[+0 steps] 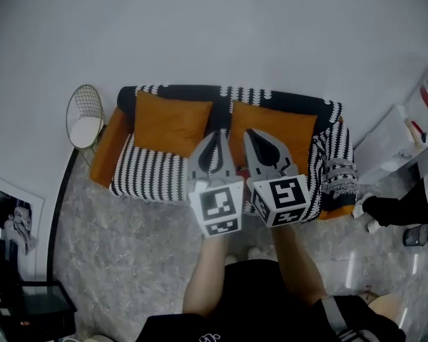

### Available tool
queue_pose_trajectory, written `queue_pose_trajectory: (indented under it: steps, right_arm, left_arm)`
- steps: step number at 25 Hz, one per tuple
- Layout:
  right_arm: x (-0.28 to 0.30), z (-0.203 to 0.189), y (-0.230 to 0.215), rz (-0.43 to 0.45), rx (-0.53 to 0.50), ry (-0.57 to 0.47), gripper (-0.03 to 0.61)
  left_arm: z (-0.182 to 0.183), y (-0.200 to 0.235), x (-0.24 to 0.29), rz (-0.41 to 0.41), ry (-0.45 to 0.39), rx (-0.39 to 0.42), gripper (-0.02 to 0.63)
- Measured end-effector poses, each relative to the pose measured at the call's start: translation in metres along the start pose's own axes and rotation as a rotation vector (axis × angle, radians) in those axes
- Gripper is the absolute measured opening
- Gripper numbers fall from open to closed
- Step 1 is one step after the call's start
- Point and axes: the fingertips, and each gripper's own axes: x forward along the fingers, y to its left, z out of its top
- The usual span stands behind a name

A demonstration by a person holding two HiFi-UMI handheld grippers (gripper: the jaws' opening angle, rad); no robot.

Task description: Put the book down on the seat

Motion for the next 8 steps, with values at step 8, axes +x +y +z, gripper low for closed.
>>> queue_pose_trajectory:
  steps: [8]
  right_arm:
    - [0.0024, 0.0004, 0.0002, -0.003, -0.009, 0.003, 0.011]
  left_arm:
    - [0.001, 0.0013, 0.0032, -0.005, -0.004, -0.005, 0.012]
